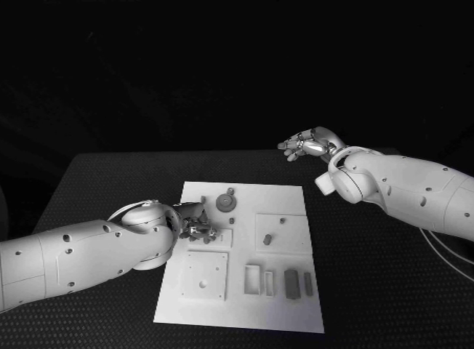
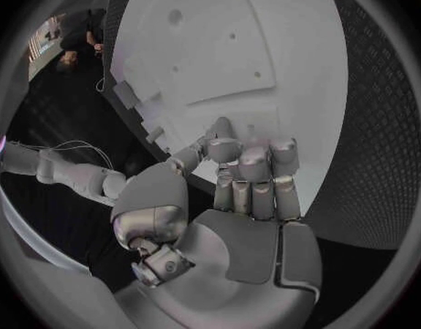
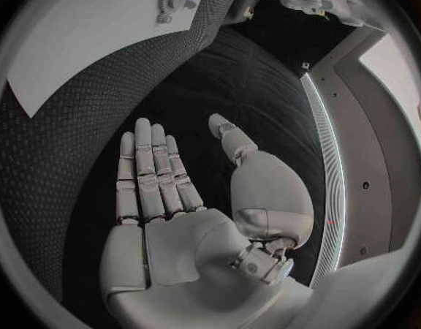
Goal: Assemble the parts on the task board
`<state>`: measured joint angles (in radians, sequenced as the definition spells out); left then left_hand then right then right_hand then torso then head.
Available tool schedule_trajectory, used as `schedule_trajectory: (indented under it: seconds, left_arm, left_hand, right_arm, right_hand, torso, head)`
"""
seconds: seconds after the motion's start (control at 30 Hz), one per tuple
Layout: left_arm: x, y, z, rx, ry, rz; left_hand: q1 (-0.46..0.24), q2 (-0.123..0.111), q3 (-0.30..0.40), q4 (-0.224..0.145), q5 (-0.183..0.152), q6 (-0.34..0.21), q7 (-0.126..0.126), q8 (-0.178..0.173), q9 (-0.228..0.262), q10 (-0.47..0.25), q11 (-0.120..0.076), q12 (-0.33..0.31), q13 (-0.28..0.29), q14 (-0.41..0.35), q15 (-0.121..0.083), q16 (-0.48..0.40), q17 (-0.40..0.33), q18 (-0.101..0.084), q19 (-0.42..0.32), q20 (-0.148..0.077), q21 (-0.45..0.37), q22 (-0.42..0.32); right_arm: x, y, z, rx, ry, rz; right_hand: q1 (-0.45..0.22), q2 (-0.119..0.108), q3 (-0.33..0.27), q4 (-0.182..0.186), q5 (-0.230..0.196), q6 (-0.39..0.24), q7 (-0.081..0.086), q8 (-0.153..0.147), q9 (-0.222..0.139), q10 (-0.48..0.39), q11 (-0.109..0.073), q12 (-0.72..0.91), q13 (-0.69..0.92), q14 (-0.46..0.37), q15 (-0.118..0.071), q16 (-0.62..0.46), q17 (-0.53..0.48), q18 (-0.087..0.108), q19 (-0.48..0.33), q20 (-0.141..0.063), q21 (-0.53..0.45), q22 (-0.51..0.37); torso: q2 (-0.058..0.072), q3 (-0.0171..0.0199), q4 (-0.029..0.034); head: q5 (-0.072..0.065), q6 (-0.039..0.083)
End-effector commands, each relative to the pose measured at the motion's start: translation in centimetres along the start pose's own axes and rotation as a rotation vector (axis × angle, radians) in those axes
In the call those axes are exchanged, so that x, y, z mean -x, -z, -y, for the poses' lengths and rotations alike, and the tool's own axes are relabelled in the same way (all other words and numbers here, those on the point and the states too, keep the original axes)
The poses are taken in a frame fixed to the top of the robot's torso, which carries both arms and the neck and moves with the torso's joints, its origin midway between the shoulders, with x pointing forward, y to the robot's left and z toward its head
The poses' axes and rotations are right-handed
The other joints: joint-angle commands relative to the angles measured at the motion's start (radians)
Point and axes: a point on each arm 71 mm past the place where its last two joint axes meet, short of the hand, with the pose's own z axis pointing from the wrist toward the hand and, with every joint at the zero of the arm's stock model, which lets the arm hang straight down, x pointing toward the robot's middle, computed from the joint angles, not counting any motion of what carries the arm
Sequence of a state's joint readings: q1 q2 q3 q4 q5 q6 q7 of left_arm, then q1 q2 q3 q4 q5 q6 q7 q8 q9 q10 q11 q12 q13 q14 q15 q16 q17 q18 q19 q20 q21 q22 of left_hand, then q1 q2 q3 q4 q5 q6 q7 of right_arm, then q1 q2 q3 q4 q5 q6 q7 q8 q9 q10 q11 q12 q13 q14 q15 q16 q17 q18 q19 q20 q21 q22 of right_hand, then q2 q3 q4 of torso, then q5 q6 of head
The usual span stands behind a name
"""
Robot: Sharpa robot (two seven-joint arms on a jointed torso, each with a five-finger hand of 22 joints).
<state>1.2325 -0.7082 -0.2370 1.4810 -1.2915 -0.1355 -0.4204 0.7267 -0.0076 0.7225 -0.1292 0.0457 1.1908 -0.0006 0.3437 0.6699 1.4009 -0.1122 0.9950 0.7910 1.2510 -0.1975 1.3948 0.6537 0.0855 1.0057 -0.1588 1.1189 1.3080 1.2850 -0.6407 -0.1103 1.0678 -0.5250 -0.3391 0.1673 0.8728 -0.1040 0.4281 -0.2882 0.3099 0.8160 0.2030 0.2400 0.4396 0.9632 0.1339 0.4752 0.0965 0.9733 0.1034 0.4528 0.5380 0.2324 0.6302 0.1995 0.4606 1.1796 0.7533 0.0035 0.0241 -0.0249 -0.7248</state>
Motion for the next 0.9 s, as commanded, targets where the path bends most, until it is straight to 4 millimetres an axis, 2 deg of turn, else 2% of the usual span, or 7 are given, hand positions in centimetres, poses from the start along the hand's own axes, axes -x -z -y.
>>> schedule_trajectory:
  seconds: [0.03,0.9]
  left_arm:
    - [-0.18,-0.03,0.18,-0.006,-0.051,-0.001]
    - [-0.19,0.1,-0.03,0.001,-0.056,-0.002]
  left_hand:
    - [0.029,0.021,0.007,-0.002,0.003,0.004,0.006,0.0,0.0,-0.002,0.006,-0.001,-0.001,0.001,-0.006,0.004,-0.002,0.008,-0.003,-0.102,0.005,0.008]
    - [0.041,0.022,0.006,-0.002,0.003,0.007,0.004,0.002,0.001,-0.002,0.005,-0.001,-0.002,0.003,-0.006,0.006,-0.002,0.008,-0.002,-0.102,0.006,0.008]
  right_arm:
    - [-0.14,0.01,-0.06,0.006,-0.004,-0.015]
    - [-0.11,0.03,0.01,0.005,-0.005,-0.015]
  right_hand:
    - [-0.012,0.002,-0.002,0.006,0.005,-0.004,0.005,0.004,-0.001,0.007,0.0,-0.006,-0.001,-0.003,0.005,-0.004,-0.002,-0.011,-0.006,0.002,-0.006,0.001]
    - [-0.016,0.002,-0.001,0.006,0.012,-0.004,0.005,0.005,-0.002,0.008,0.0,-0.006,-0.003,-0.003,0.005,-0.004,-0.002,-0.011,-0.007,0.003,-0.007,0.003]
  torso:
    - [0.0,-0.0002,0.0]
    - [0.0,-0.0007,0.0011]
  head:
    - [0.001,0.001]
    - [-0.002,-0.001]
